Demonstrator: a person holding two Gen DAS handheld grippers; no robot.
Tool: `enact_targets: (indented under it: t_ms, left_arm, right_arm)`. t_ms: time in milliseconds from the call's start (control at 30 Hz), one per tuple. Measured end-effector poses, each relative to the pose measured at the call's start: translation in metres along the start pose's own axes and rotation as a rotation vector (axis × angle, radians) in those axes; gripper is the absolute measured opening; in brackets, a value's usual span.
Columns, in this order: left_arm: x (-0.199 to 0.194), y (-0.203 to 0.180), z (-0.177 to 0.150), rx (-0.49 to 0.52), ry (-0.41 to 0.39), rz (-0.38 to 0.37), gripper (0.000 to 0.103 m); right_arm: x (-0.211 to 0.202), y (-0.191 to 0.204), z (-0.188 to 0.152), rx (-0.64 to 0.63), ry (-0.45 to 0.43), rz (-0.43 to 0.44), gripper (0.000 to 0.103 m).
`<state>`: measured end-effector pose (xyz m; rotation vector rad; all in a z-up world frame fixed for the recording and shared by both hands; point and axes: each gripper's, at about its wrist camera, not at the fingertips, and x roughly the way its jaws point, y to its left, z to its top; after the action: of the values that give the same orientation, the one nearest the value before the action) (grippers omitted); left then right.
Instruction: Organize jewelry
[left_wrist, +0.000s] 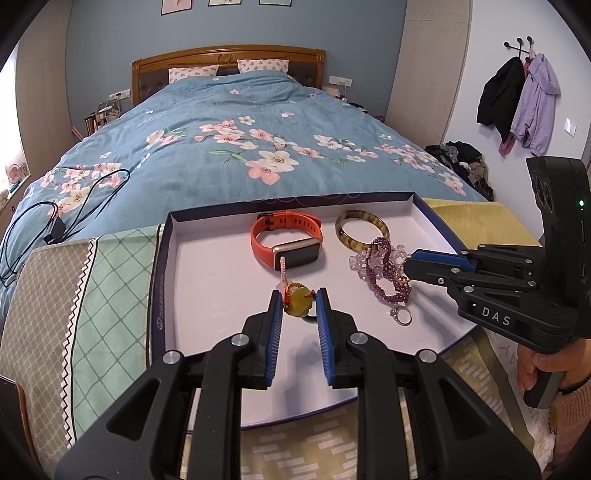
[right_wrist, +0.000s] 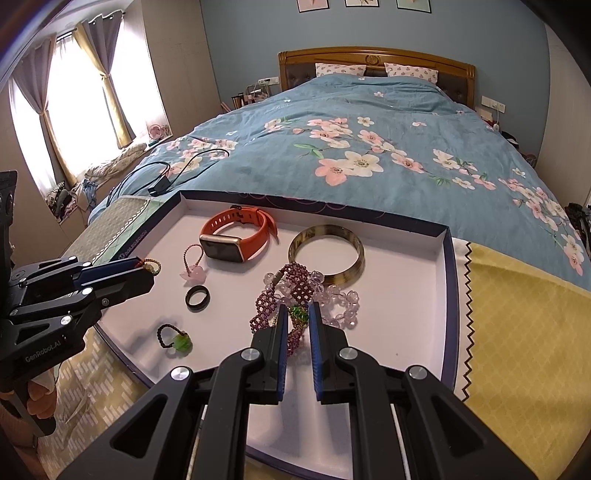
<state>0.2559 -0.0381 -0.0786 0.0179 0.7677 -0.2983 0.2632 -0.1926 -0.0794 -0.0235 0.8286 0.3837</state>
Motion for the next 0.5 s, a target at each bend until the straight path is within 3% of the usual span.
enact_targets:
  t_ms: [500]
  left_arm:
    - [0.015,-0.003,-0.004,0.004,0.038,0.004,0.019]
  right_arm:
    - [0.01,-0.003,-0.001,0.025,0.023,-0.009,0.011]
